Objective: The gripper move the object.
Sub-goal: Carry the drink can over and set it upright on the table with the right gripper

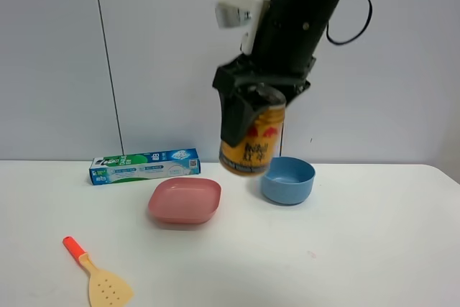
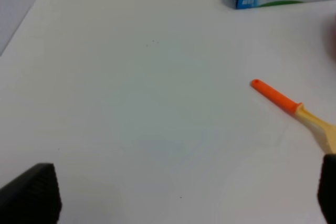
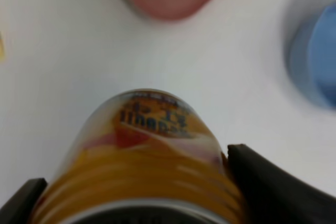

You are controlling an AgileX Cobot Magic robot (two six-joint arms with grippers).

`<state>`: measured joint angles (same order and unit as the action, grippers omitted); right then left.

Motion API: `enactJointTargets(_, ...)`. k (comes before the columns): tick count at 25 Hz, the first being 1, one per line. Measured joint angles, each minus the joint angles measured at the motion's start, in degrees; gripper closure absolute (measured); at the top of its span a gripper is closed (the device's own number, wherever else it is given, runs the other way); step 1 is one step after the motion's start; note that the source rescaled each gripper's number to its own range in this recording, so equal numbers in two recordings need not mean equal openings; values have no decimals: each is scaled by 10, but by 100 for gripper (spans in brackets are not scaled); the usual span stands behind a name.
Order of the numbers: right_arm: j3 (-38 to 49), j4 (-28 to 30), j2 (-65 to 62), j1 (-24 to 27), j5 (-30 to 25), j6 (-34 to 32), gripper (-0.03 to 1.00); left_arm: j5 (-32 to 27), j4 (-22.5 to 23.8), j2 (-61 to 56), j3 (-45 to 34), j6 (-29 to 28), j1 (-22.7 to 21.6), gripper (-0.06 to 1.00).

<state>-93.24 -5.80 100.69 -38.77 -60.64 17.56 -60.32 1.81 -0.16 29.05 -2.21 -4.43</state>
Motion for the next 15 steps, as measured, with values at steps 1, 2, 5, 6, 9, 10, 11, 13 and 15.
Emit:
enactJointTargets(1, -30, 0, 3, -5, -2, 0, 95, 0, 0, 0, 0, 0, 0, -6)
enactJointTargets(2, -62, 0, 10, -10, -4, 0, 95, 0, 0, 0, 0, 0, 0, -6)
enactJointTargets(5, -161, -9, 48, -26, -23, 0, 95, 0, 0, 0, 0, 0, 0, -6)
enactJointTargets(6, -198, -17, 68, -30, -29, 0, 95, 0, 0, 0, 0, 0, 0, -6)
enactJointTargets(9, -292, -37, 134, -37, -53, 0, 95, 0, 0, 0, 0, 0, 0, -6)
enactJointTargets(10, -320, -41, 159, -38, -60, -2, 95, 0, 0, 0, 0, 0, 0, -6)
enactJointTargets(11, -342, -45, 184, -38, -66, -2, 95, 0, 0, 0, 0, 0, 0, -6)
enactJointTargets(13, -386, -46, 229, -40, -73, -2, 95, 0, 0, 0, 0, 0, 0, -6)
enactJointTargets(15, -414, -46, 273, -41, -70, -2, 95, 0, 0, 0, 0, 0, 0, -6)
